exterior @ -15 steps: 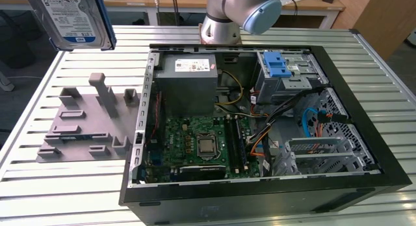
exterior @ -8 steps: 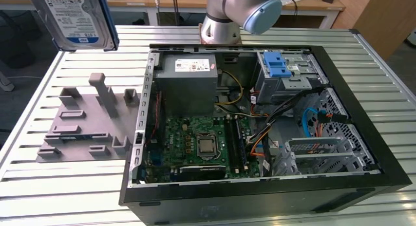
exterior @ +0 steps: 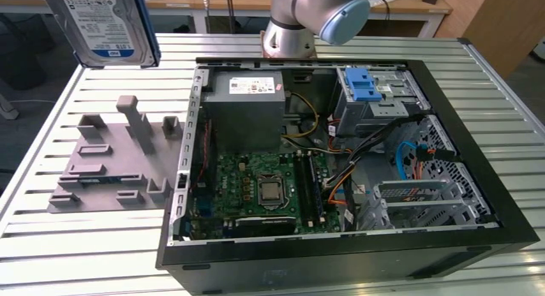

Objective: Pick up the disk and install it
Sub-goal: 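Pick up the disk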

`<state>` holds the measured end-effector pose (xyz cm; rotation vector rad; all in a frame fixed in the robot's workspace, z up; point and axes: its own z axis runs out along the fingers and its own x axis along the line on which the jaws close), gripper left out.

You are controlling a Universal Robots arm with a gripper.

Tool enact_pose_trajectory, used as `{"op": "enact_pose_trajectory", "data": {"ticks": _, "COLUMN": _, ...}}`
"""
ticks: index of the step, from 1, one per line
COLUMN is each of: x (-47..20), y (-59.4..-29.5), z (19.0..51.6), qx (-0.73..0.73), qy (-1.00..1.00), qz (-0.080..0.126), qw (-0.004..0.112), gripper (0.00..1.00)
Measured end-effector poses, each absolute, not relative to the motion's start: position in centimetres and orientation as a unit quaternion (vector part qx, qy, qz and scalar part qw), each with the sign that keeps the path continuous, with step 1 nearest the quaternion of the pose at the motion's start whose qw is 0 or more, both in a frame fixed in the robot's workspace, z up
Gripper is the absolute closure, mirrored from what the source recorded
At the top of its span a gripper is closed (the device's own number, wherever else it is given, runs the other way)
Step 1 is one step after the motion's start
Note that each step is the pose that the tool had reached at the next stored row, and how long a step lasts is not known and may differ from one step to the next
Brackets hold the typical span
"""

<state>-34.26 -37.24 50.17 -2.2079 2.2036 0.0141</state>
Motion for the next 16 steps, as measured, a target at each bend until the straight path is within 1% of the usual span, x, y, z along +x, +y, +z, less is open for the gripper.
{"op": "enact_pose_trajectory", "data": {"ticks": 16, "x": -32.7, "y": -37.7, "z": 50.2, "qx": -0.708, "qy": 0.706, "qz": 0.005, "qw": 0.011, "gripper": 0.64}}
